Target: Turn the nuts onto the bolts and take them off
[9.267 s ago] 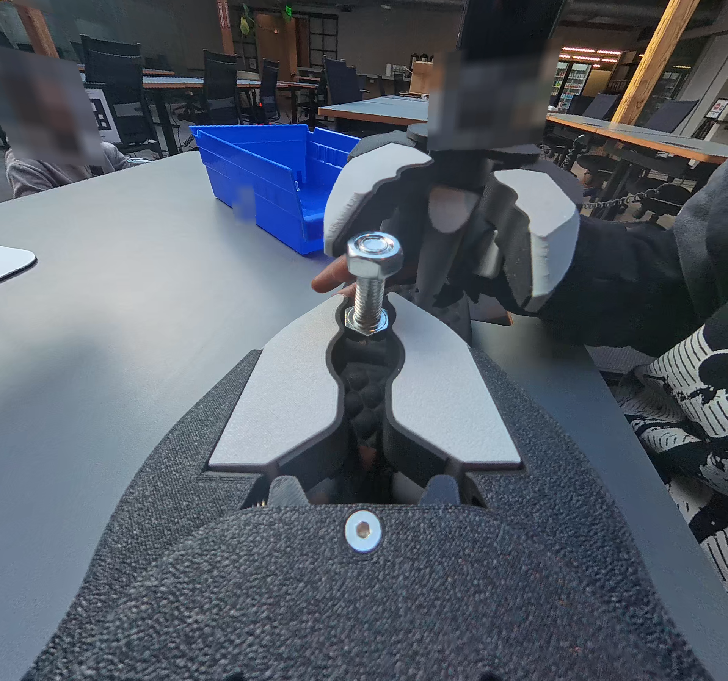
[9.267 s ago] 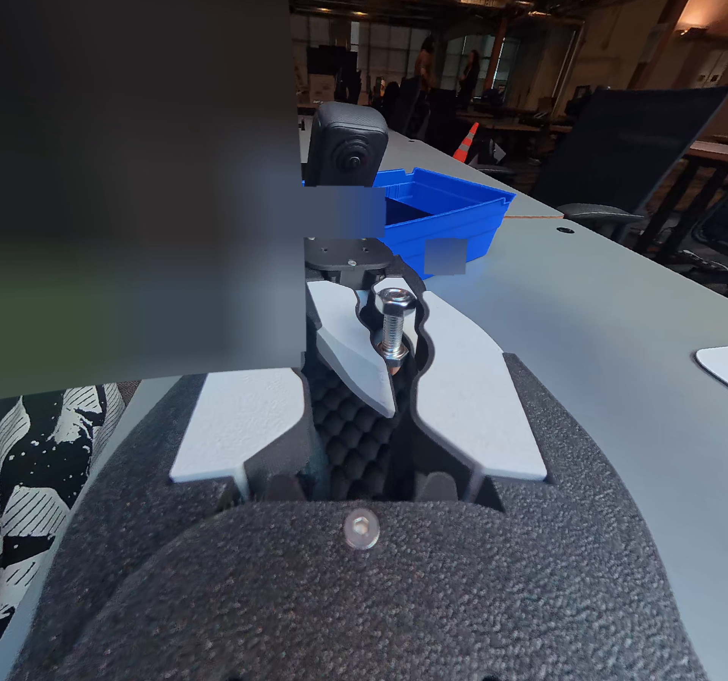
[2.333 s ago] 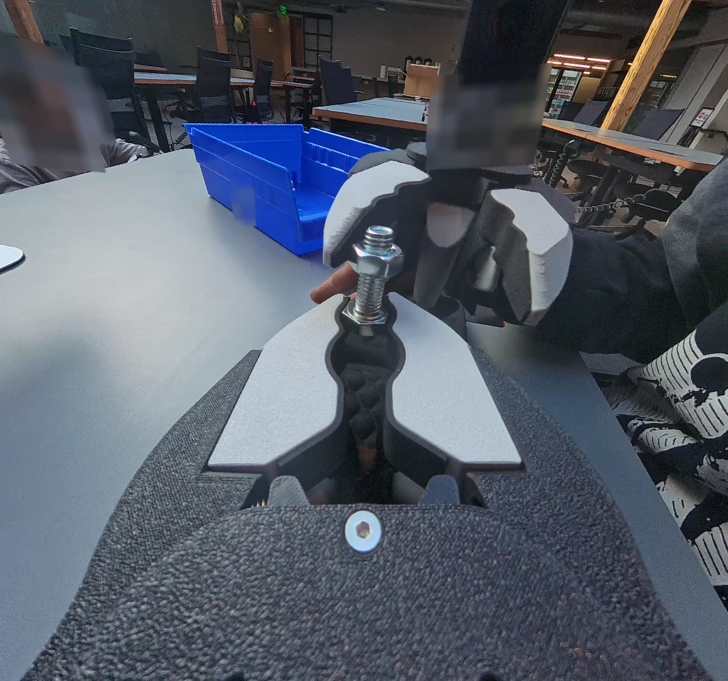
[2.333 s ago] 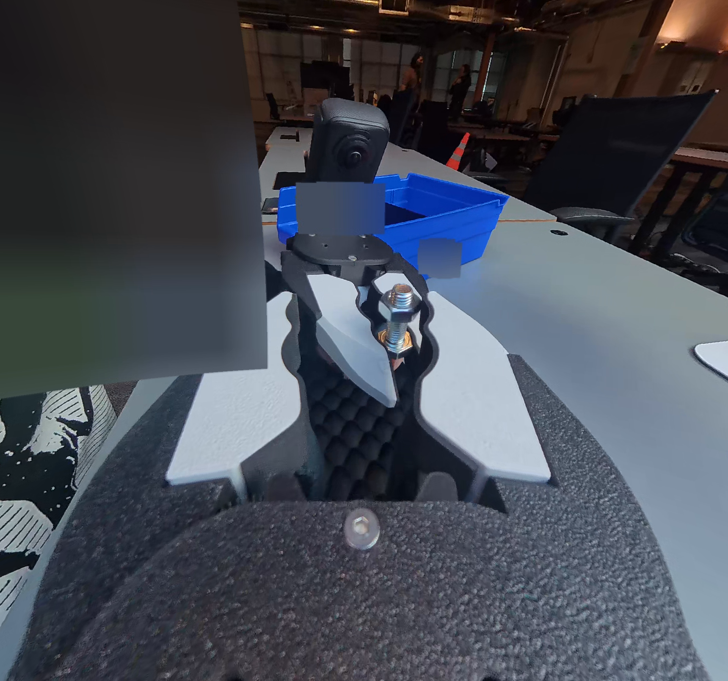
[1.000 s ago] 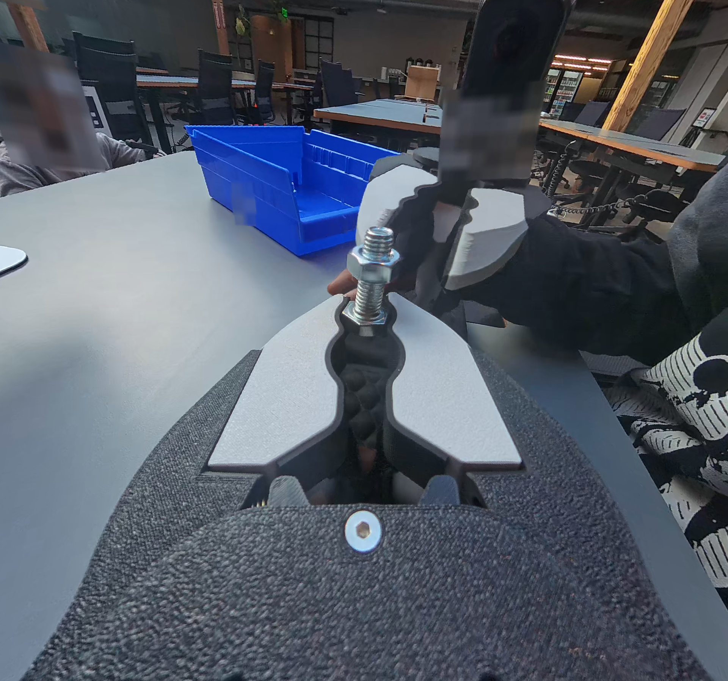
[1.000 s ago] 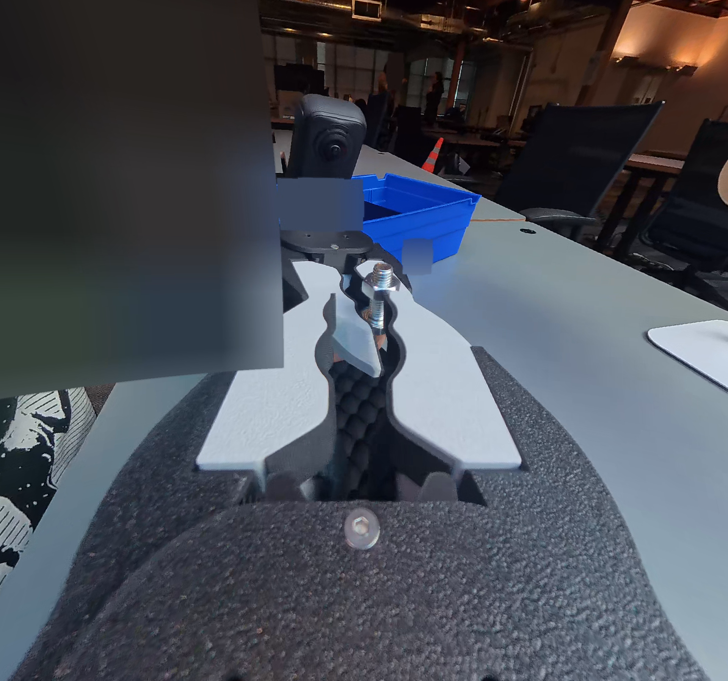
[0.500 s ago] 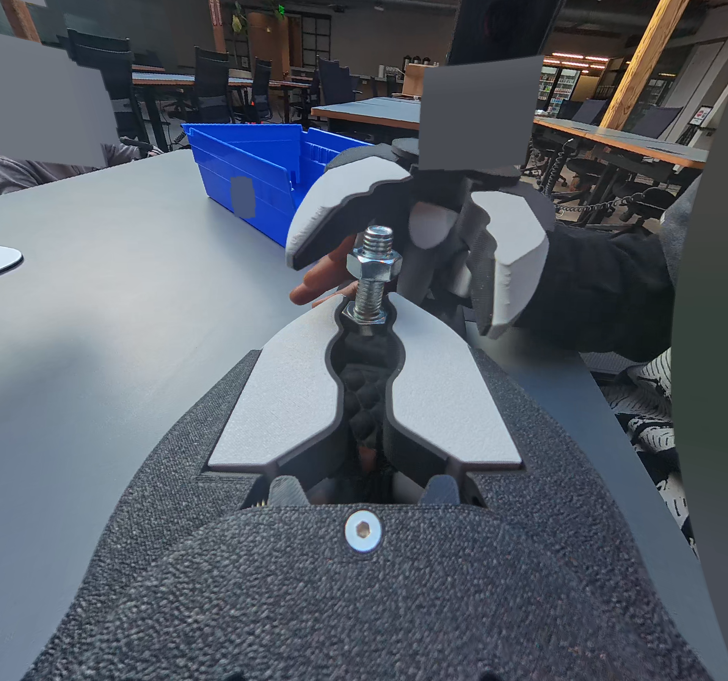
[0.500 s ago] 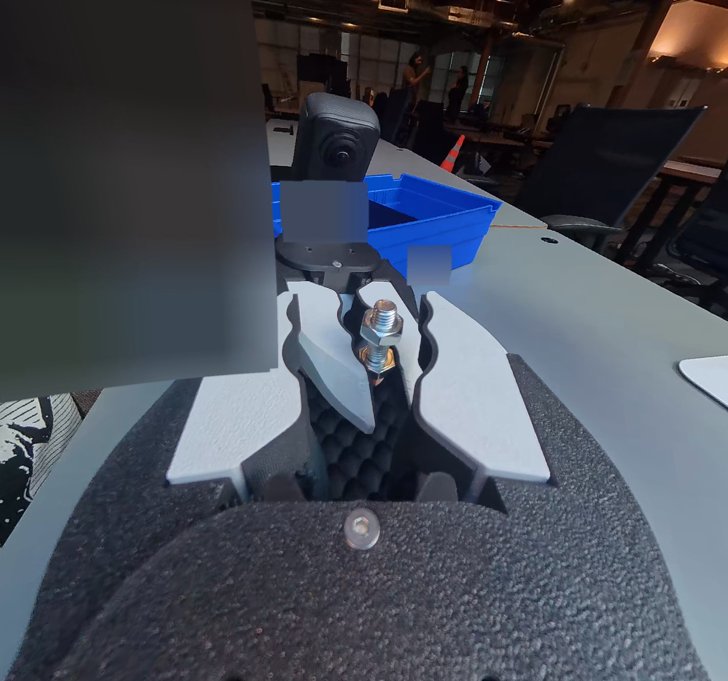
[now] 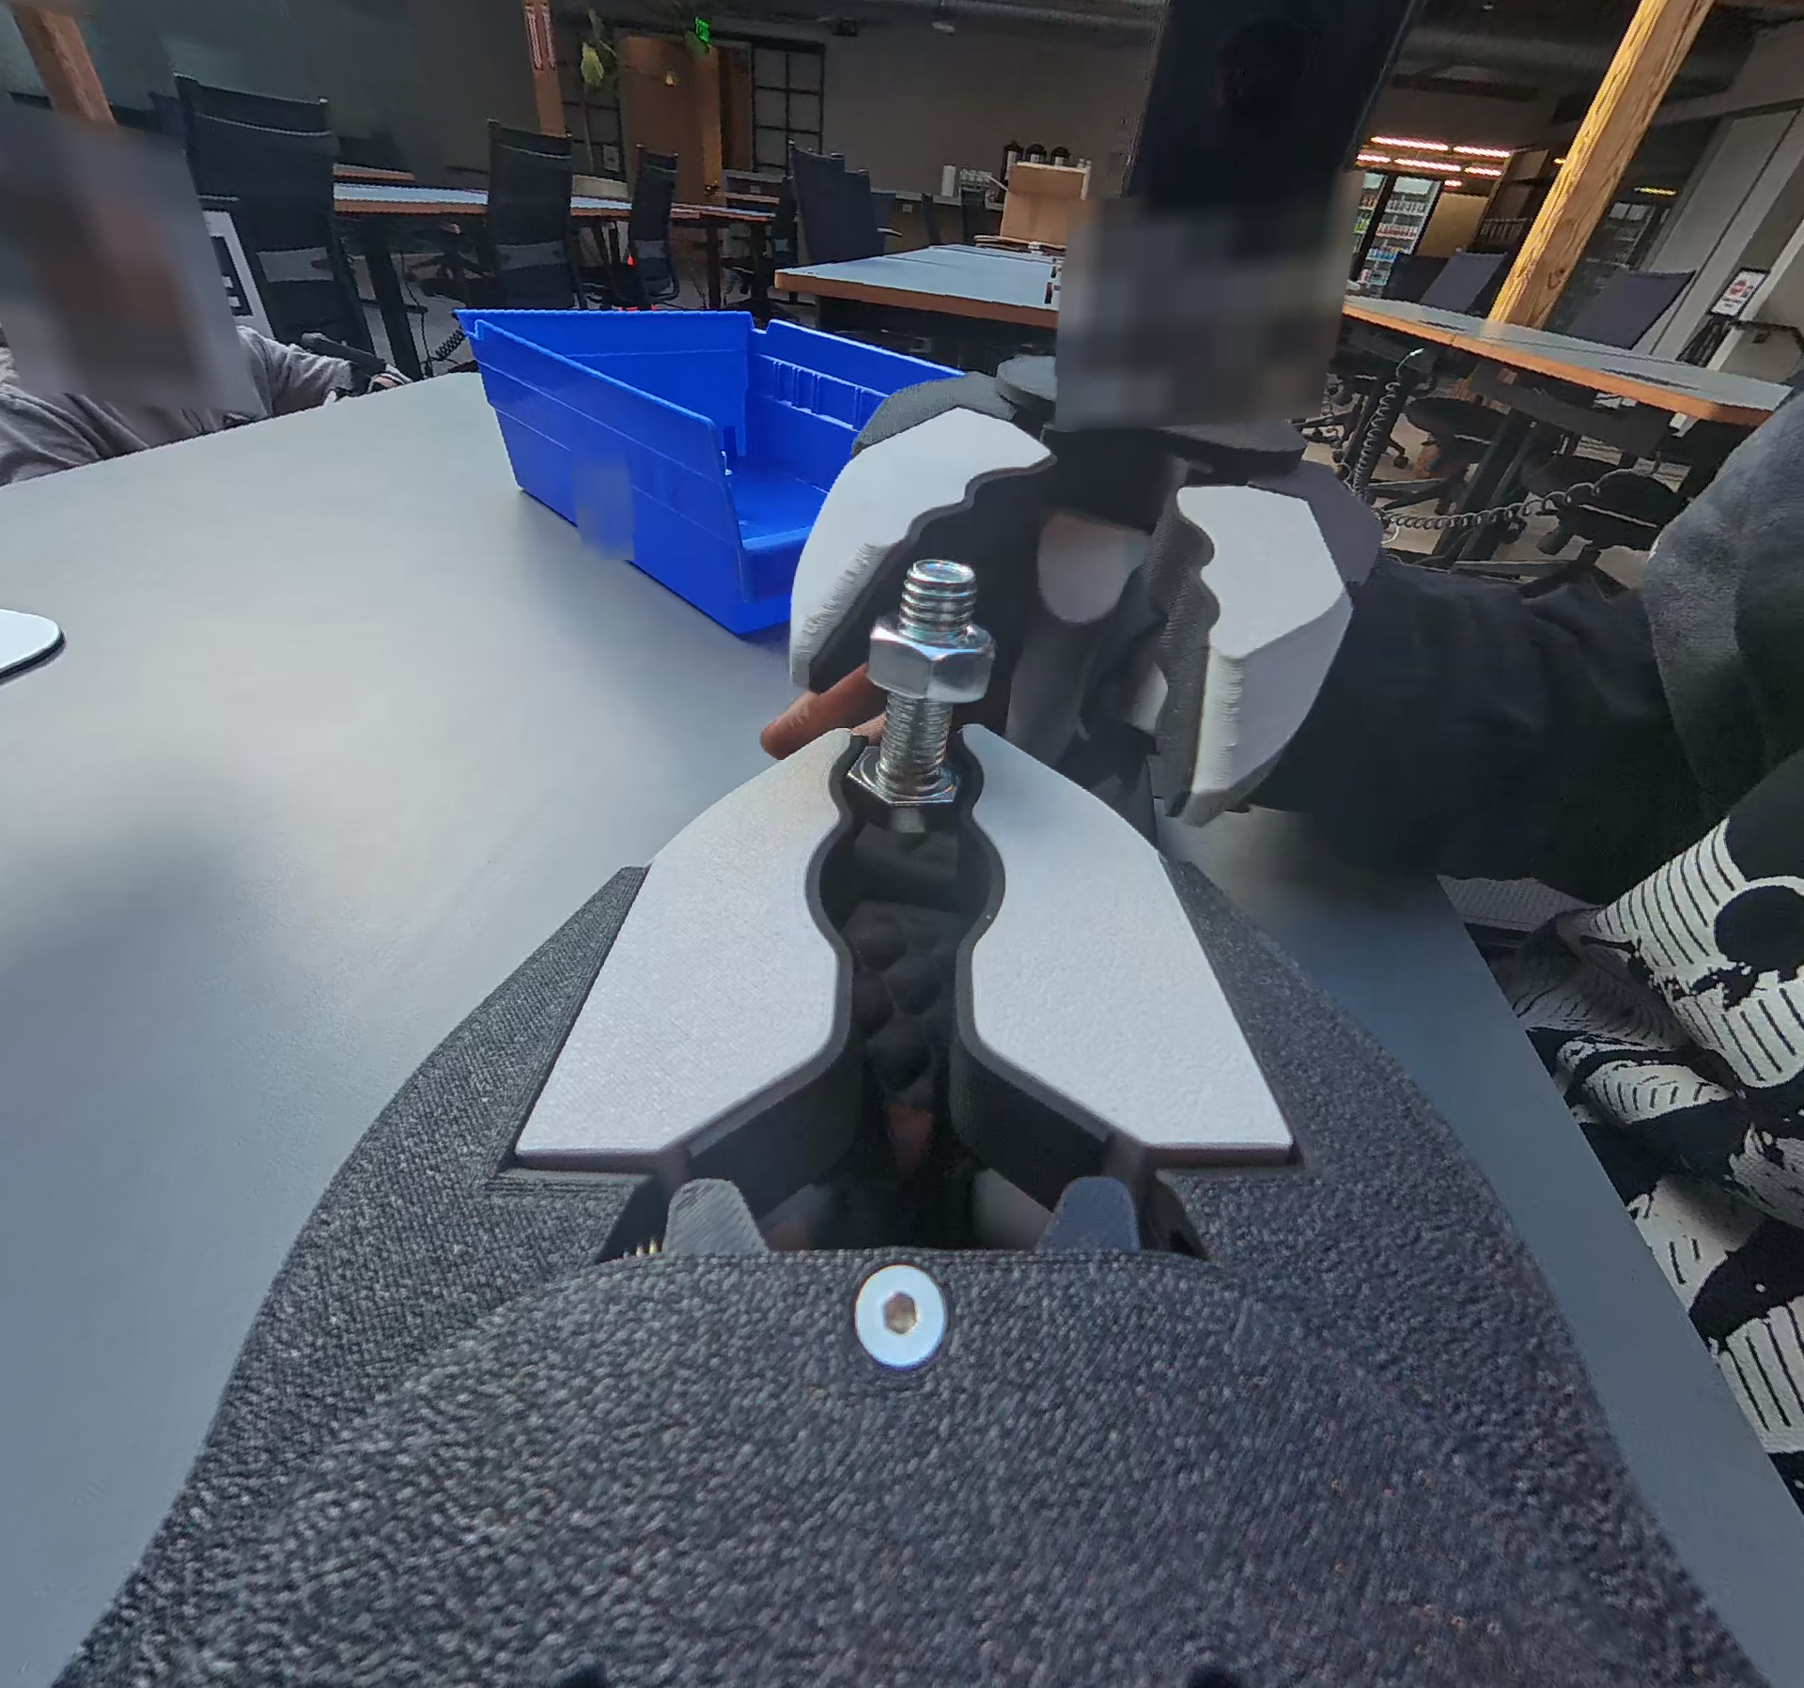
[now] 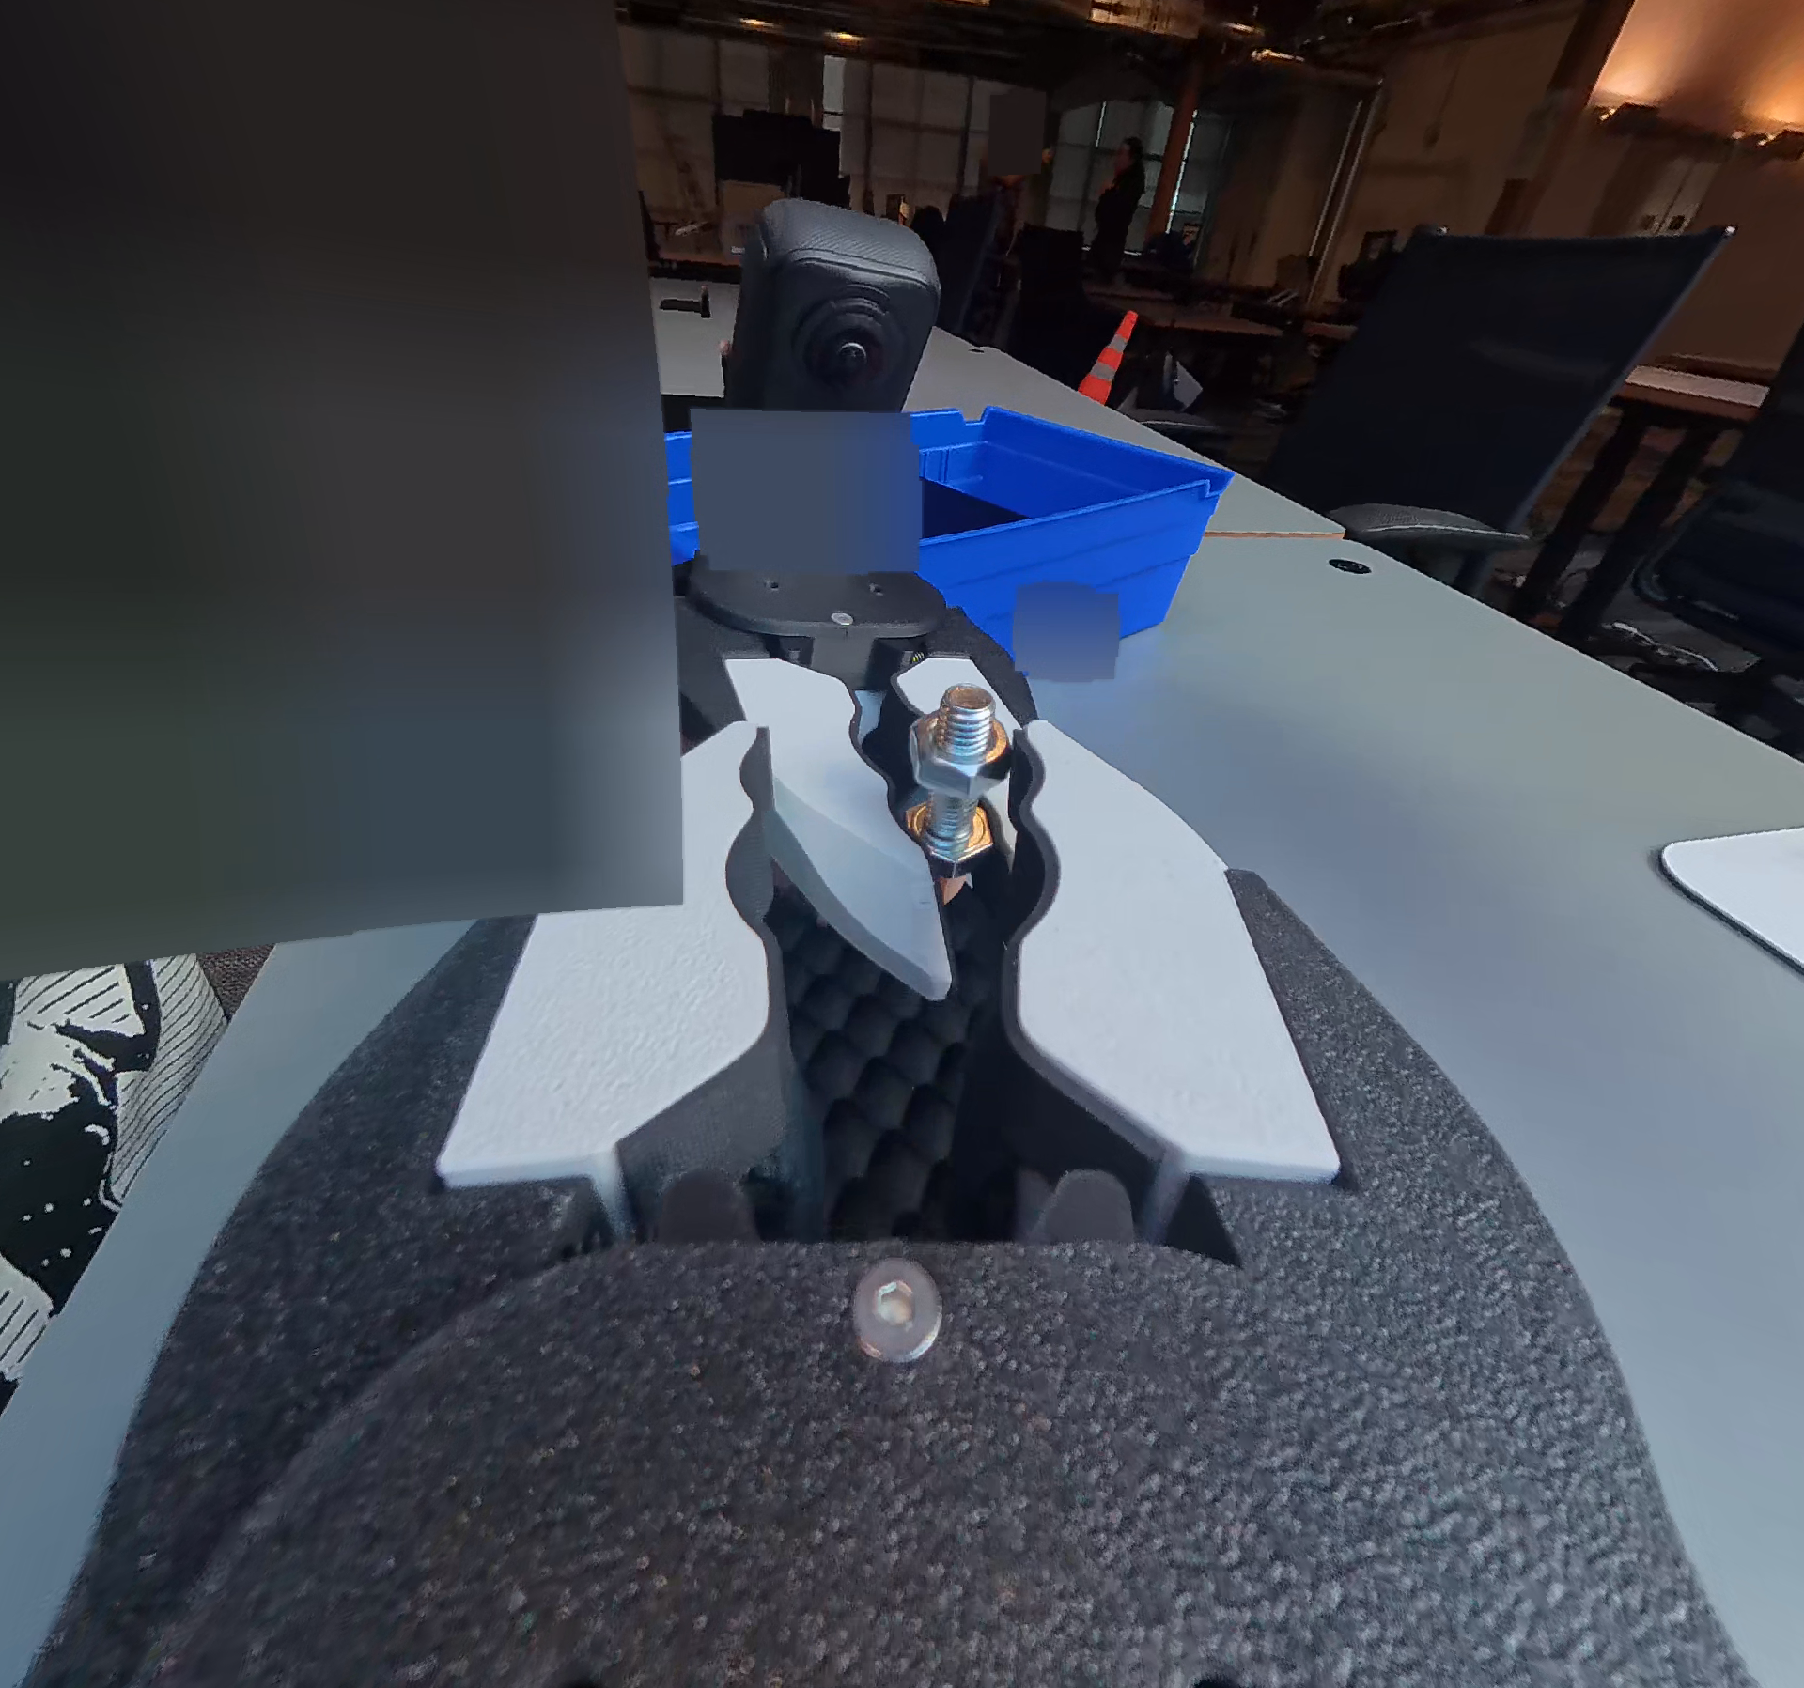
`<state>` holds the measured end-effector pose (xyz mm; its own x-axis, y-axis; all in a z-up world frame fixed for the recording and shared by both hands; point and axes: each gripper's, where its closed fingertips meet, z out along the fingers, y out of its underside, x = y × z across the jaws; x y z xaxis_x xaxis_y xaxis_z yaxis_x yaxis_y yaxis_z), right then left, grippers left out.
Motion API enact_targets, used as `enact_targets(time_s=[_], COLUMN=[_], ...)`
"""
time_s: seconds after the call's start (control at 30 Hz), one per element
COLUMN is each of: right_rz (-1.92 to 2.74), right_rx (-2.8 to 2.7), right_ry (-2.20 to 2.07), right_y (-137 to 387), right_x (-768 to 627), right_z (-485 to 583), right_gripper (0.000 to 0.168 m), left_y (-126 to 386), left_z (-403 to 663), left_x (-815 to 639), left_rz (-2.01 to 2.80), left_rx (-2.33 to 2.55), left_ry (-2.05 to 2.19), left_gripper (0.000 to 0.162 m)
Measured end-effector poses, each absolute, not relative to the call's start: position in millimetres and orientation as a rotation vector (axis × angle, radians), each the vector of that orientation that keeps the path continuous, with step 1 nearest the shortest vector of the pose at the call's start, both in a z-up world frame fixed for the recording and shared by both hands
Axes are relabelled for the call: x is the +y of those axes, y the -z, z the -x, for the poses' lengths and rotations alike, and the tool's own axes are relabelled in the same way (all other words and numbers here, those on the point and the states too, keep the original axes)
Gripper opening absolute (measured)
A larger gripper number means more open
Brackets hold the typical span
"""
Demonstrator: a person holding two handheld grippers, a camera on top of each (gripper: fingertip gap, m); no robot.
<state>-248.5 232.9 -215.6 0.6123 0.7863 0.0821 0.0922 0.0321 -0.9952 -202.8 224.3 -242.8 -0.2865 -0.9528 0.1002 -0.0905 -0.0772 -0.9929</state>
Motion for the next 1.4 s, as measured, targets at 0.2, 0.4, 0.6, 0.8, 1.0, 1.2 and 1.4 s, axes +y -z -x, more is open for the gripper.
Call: enact_targets(time_s=[0.2, 0.4, 0.6, 0.8, 1.0, 1.2, 1.4], right_rz=[1.480, 1.436, 1.426, 1.413, 1.426, 1.455, 1.485], right_rx=[-0.762, -0.746, -0.733, -0.783, -0.835, -0.804, -0.760], right_ry=[-0.610, -0.623, -0.632, -0.686, -0.678, -0.648, -0.613], right_y=[215.9, 207.3, 208.1, 211.6, 216.6, 218.5, 219.7], right_x=[223.7, 217.0, 232.9, 241.1, 241.0, 235.2, 225.1], right_z=[235.5, 228.7, 237.1, 258.3, 268.5, 256.0, 236.2], right_gripper=[0.027, 0.015, 0.047, 0.056, 0.057, 0.053, 0.032], left_y=[242.3, 242.7, 242.5, 242.8, 243.2, 243.7, 242.5], left_z=[203.0, 202.8, 202.9, 202.9, 202.6, 202.2, 202.6], left_x=[224.7, 224.7, 224.7, 224.1, 223.6, 223.4, 225.1], left_rz=[1.182, 1.184, 1.182, 1.180, 1.180, 1.178, 1.182], left_rx=[1.437, 1.439, 1.439, 1.444, 1.448, 1.452, 1.438], left_ry=[1.459, 1.456, 1.457, 1.460, 1.459, 1.450, 1.460], left_gripper=[0.016, 0.016, 0.016, 0.015, 0.016, 0.016, 0.016])
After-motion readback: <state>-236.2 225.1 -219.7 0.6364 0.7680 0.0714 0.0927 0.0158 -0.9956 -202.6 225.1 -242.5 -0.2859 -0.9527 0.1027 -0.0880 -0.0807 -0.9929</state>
